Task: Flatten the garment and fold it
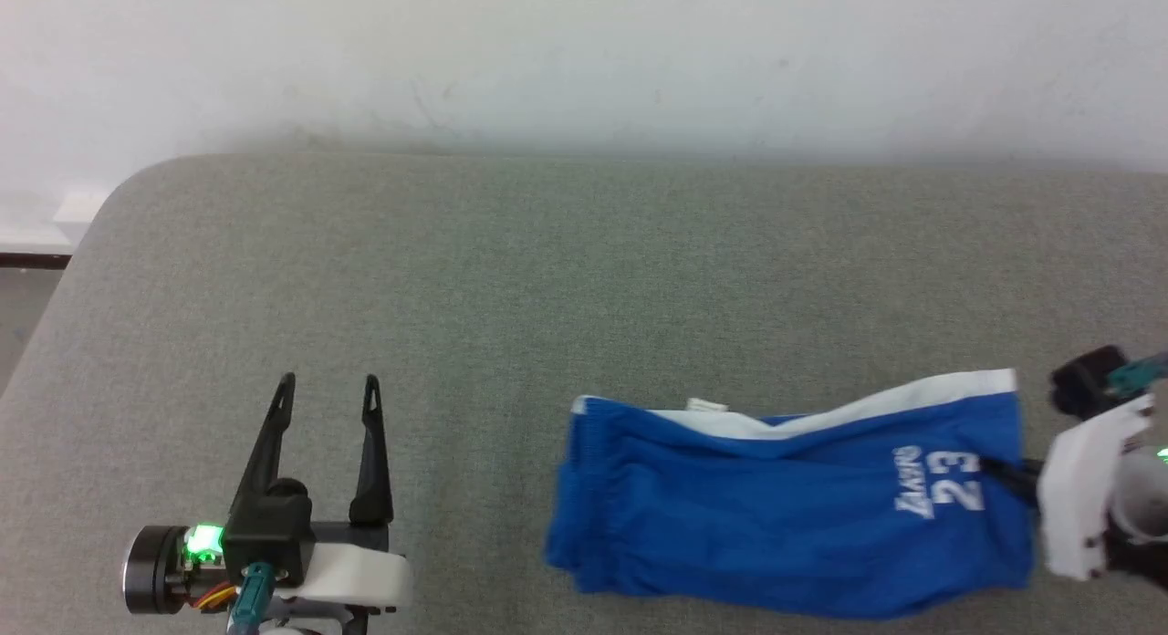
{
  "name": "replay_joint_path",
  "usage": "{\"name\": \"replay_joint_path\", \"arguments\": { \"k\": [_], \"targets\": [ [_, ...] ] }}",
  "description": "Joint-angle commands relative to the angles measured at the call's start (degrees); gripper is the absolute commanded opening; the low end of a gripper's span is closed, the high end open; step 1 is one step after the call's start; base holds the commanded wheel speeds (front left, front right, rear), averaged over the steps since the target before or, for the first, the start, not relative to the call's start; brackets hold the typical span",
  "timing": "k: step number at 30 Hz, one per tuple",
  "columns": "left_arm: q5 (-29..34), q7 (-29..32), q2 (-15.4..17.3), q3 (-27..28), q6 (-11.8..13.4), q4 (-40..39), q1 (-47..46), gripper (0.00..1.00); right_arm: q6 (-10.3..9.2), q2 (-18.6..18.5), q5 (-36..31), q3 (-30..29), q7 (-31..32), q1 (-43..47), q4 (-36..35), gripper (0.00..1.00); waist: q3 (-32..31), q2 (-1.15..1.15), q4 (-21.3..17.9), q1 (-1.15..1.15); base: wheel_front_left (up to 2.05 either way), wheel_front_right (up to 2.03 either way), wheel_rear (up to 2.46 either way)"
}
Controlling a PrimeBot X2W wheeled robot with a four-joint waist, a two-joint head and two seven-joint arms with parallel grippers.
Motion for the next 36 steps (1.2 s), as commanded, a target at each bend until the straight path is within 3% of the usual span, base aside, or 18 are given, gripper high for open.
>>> {"name": "replay_joint_path", "arguments": {
  "k": [1,9,18,22,26,31,36],
  "targets": [
    [0.7,-0.3,-0.5,0.5,-0.2,0.3,0.7,1.0,-0.06,-2.1,0.3,-0.9,0.5,0.0,-0.1,0.0,-0.3,-0.01,-0.4,-0.01,0.0,0.0,0.0],
    [1.9,-0.3,-1.2,0.6,-1.0,0.8,1.2,1.0,-0.06,-9.2,1.3,-3.8,3.2,3.5,-2.2,0.0,-0.9,-0.01,-0.7,-0.01,0.0,0.0,0.0],
    [2.4,-0.3,-2.0,0.3,-1.3,1.1,1.1,1.0,-0.06,-9.7,-0.9,-2.6,6.1,2.9,-20.4,0.0,-0.7,-0.01,-0.1,-0.01,0.0,0.0,0.0],
    [2.6,-0.3,-2.6,-0.3,-1.3,1.4,0.3,1.0,-0.06,-6.9,-3.4,-1.0,9.5,0.1,-27.1,0.0,0.1,-0.01,1.0,-0.01,0.0,0.0,0.0],
    [2.6,-0.3,-3.3,-1.1,-1.3,1.6,-0.8,1.0,-0.06,-2.0,-5.9,1.5,12.4,-4.2,-28.3,0.0,1.3,-0.01,2.7,-0.01,0.0,0.0,0.0],
    [2.6,-0.3,-4.3,-2.3,-1.3,2.0,-2.3,1.0,-0.06,4.1,-7.5,5.7,14.5,-9.4,-23.8,0.0,3.2,-0.01,5.0,-0.01,0.0,0.0,0.0],
    [2.5,-0.3,-5.0,-2.9,-0.9,2.4,-3.7,1.0,-0.06,9.3,-8.2,9.6,14.8,-12.8,-13.6,0.0,5.2,-0.01,6.5,-0.01,0.0,0.0,0.0]
  ]
}}
